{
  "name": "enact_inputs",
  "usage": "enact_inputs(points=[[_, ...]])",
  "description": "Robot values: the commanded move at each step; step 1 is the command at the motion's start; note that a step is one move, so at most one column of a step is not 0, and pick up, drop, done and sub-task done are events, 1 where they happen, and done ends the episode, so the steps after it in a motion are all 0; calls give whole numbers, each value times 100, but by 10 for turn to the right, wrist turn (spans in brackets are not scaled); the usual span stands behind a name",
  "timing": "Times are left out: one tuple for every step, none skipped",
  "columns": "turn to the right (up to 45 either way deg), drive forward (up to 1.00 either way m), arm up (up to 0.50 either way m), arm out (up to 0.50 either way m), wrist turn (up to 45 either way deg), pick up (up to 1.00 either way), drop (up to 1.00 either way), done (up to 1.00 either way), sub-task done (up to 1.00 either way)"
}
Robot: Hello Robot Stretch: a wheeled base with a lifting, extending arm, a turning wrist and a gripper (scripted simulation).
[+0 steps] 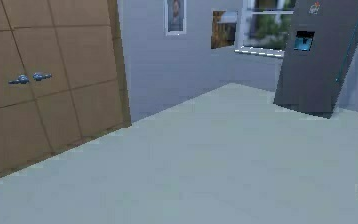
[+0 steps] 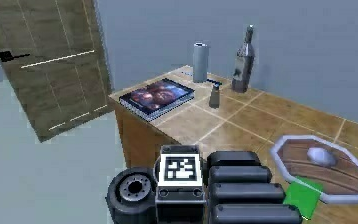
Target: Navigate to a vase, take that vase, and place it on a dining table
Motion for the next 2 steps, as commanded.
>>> enact_inputs(points=[[270,0,0,0,0,0,0,0,0],[0,100,0,0,0,0,0,0,0]])
